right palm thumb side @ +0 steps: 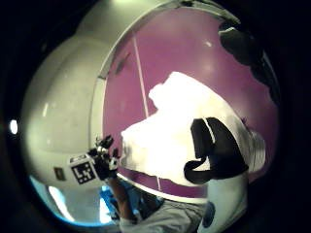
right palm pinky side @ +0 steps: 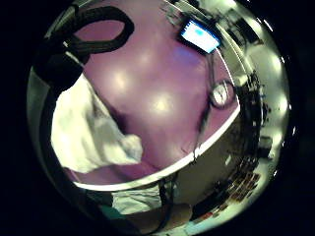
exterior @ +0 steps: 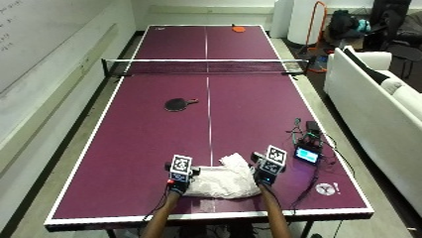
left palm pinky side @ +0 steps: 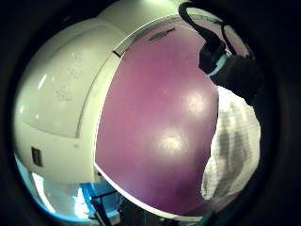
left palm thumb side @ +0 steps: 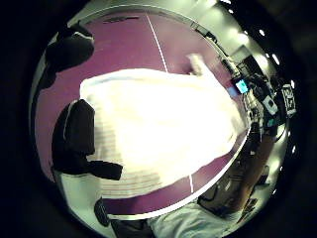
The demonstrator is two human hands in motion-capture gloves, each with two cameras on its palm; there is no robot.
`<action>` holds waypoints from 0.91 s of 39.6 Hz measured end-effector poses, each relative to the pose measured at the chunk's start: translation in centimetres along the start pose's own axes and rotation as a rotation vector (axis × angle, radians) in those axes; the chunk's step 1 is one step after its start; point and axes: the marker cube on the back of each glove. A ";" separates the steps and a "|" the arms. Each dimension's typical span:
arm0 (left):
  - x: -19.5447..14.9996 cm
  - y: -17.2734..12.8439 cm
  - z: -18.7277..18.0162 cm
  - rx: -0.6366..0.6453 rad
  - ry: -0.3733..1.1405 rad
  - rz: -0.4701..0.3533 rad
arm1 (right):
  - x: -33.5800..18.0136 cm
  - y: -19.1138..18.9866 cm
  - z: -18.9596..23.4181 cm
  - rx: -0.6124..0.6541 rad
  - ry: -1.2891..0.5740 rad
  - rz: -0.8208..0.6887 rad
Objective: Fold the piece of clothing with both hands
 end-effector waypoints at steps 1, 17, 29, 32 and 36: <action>0.2 1.0 0.1 -0.013 -0.007 0.025 | 1.1 1.2 0.4 -0.009 0.020 0.037; 3.0 8.8 -4.7 -0.226 0.084 0.161 | 4.5 11.7 -3.0 -0.015 0.369 0.279; 8.4 8.0 -5.1 -0.293 0.145 0.198 | 8.9 3.2 -0.7 -0.067 -0.019 0.281; 9.7 7.3 -5.5 -0.288 0.150 0.216 | 7.5 1.7 -3.4 0.003 -0.236 0.244; 10.3 7.6 -6.1 -0.357 0.255 0.245 | 3.5 -0.1 -5.3 0.076 -0.336 0.094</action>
